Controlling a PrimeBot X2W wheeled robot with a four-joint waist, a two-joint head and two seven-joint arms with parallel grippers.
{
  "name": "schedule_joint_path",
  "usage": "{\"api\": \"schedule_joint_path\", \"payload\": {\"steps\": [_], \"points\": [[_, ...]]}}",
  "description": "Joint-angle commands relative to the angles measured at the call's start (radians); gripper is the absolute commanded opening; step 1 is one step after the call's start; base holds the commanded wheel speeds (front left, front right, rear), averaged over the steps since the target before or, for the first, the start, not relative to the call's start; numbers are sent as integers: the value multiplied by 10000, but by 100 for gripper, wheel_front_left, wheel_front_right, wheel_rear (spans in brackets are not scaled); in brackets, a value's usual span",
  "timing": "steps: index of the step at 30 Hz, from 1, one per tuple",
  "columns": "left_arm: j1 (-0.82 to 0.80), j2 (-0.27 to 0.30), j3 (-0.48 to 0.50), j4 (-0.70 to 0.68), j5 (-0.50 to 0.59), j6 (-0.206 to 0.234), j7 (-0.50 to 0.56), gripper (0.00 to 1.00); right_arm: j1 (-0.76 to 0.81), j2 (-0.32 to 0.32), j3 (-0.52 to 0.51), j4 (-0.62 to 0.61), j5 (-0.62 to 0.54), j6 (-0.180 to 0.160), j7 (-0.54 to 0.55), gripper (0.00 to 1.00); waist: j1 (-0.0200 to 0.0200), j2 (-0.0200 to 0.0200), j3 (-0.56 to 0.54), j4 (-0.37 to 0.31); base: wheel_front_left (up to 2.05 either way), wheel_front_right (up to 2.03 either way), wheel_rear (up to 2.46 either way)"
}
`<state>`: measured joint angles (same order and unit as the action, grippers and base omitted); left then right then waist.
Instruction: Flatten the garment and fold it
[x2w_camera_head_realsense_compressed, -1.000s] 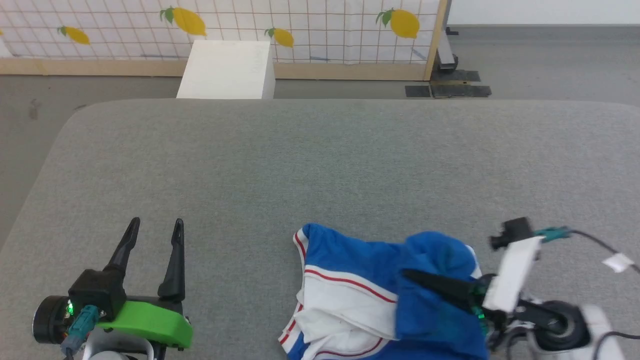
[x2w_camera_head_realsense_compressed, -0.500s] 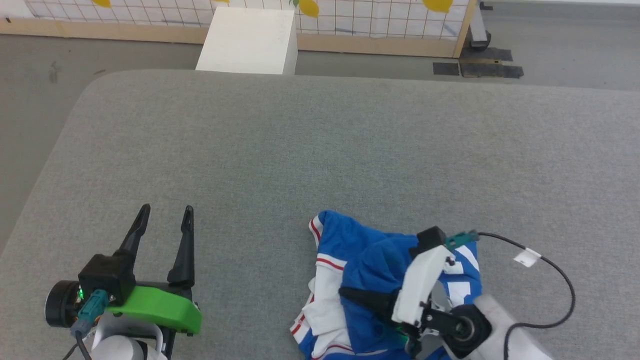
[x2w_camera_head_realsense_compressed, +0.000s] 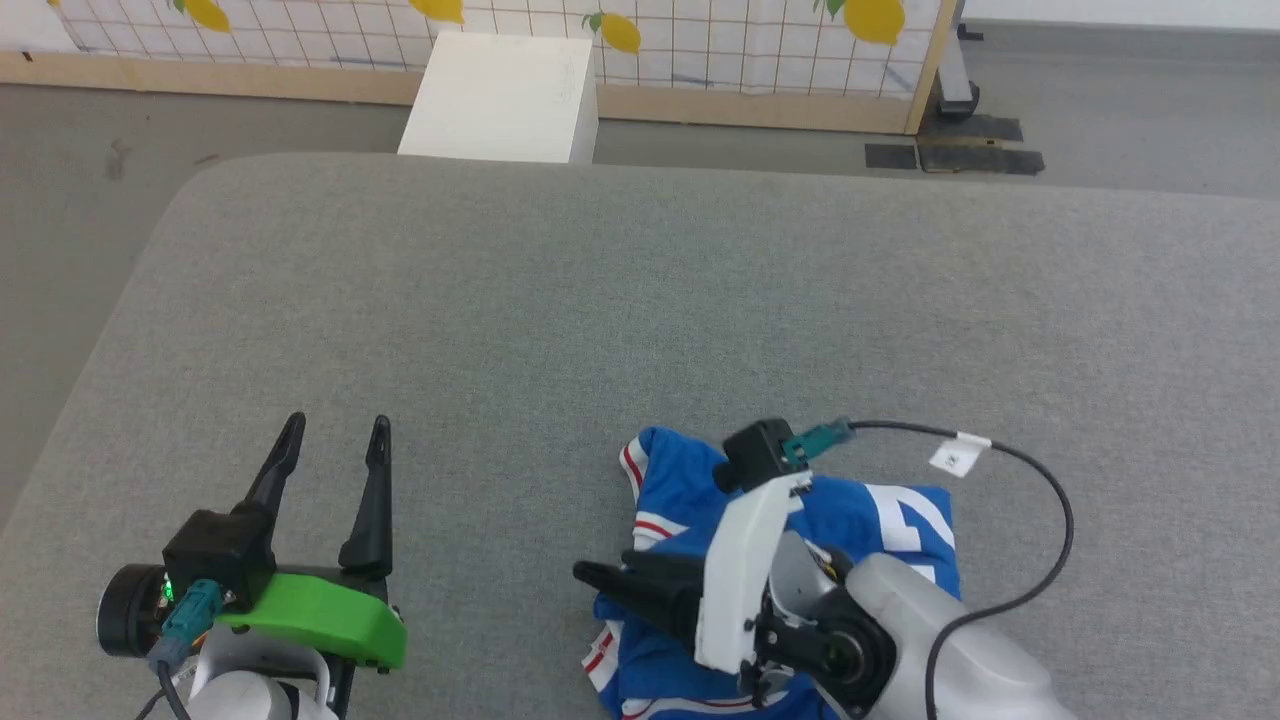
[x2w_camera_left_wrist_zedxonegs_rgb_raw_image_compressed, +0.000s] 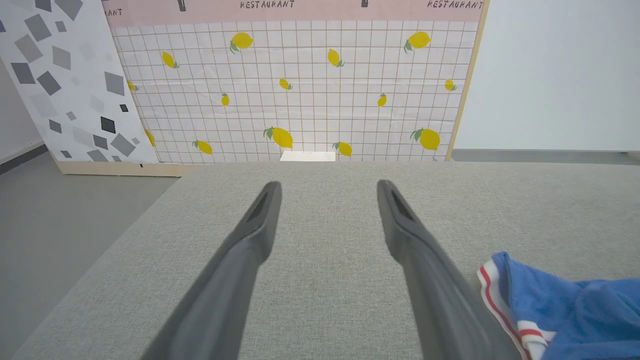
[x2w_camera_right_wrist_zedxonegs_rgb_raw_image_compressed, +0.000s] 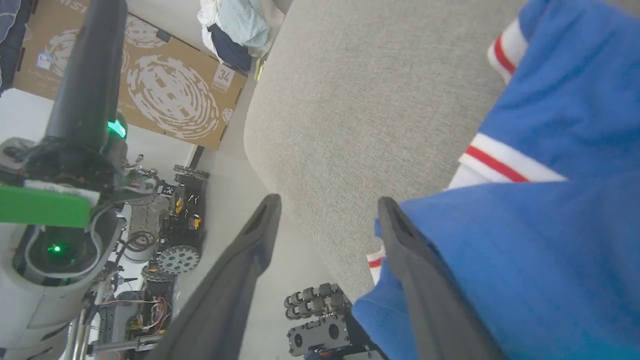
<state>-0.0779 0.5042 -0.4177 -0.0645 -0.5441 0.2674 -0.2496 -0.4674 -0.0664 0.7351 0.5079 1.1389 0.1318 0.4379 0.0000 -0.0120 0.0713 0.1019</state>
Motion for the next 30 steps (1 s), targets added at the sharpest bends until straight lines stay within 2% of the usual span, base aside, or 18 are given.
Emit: {"api": "schedule_joint_path", "payload": {"steps": [1,6,9,11,14,19,24,30], "points": [[-38,-35,37,27,55,-31,-76,100,-288,-144,249,-279,-399,-11,-345,100,0,120,-69,-38,0,0,0],[78,0,99,22,50,0,-85,100,-887,-823,1421,-1051,-2429,-11,-1932,100,0,120,-202,-206,0,0,0],[140,6,82,-9,65,47,-82,100,-998,-1129,1421,-1016,-3597,-11,-2922,100,0,120,-306,-312,0,0,0],[188,9,82,-26,63,92,-77,100,-903,-1260,994,-861,-4372,-11,-3614,100,0,120,-381,-390,0,0,0],[290,16,102,-39,43,153,-77,100,-460,-1290,-212,-597,-5432,-11,-4553,100,0,120,-510,-532,0,0,0],[471,-13,200,-78,21,280,-87,100,579,-1293,-2360,-772,-6682,-11,-5333,100,0,120,-665,-788,0,0,0],[606,-37,274,-55,50,339,-98,100,1622,-1385,-4249,-1591,-7688,-11,-5487,100,0,120,-777,-1024,0,0,0],[776,-80,440,9,63,369,-109,100,2841,-1221,-6262,-3285,-8417,-11,-5295,100,0,120,-873,-1264,0,0,0]]}}
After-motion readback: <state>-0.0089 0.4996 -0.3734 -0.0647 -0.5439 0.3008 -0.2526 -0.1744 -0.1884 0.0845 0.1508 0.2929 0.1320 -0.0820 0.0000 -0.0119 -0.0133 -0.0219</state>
